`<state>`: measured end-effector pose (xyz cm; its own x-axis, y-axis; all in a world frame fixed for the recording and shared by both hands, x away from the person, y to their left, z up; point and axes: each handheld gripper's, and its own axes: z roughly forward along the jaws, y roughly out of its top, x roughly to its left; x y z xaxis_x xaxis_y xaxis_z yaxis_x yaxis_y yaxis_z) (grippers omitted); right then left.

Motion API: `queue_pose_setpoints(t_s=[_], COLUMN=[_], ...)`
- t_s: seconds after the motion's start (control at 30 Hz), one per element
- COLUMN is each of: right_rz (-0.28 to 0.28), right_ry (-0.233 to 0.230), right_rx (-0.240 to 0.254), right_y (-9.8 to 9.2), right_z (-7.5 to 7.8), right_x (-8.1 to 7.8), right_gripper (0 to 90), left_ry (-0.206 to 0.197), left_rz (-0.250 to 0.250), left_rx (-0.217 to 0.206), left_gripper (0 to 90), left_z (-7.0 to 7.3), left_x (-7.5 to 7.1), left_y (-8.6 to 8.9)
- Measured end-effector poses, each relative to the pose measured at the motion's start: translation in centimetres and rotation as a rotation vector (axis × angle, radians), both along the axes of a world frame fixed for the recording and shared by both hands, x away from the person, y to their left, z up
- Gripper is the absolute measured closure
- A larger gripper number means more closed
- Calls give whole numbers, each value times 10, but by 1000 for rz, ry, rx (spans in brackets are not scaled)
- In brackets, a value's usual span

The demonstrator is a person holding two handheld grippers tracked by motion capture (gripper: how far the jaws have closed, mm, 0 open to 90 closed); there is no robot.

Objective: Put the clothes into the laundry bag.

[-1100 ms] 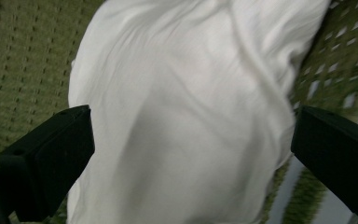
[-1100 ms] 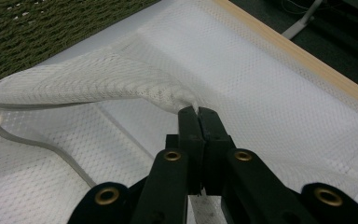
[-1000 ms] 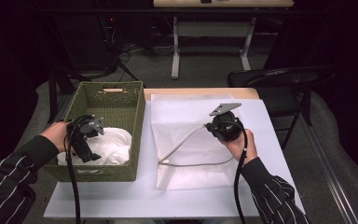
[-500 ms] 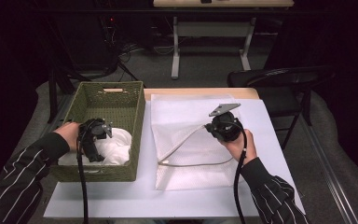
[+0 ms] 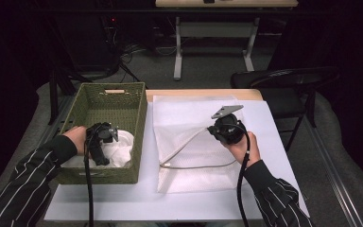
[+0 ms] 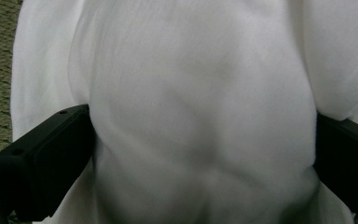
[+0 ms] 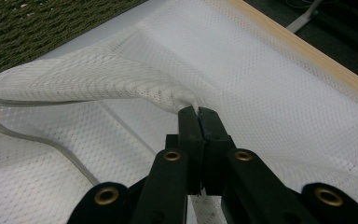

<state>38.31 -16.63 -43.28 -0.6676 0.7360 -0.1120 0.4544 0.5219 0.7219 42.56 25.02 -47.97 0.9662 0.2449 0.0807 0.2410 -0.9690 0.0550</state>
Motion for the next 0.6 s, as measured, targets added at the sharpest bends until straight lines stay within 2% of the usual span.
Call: queue_pose_setpoints(t_s=[0.13, 0.27, 0.4, 0.47, 0.6], right_rz=[0, -8, -7, -8, -9], right_ry=[-1, -4, -11, -10, -11], right_rx=[-1, 1, -1, -1, -2], right_y=[-2, -3, -2, -1, -1], right_z=[0, 0, 2, 2, 2], right_x=[-1, 0, -2, -2, -2], right_gripper=[896, 896, 896, 896, 896], left_ry=[7, 19, 7, -9, -8], left_rz=[15, 34, 45, 72, 136], left_rx=[-8, -27, -48, -73, -127], left_gripper=[15, 235, 362, 408, 429], left_z=[-5, -2, 0, 2, 4], left_x=[1, 1, 0, 1, 5], left_y=[-1, 2, 4, 7, 14])
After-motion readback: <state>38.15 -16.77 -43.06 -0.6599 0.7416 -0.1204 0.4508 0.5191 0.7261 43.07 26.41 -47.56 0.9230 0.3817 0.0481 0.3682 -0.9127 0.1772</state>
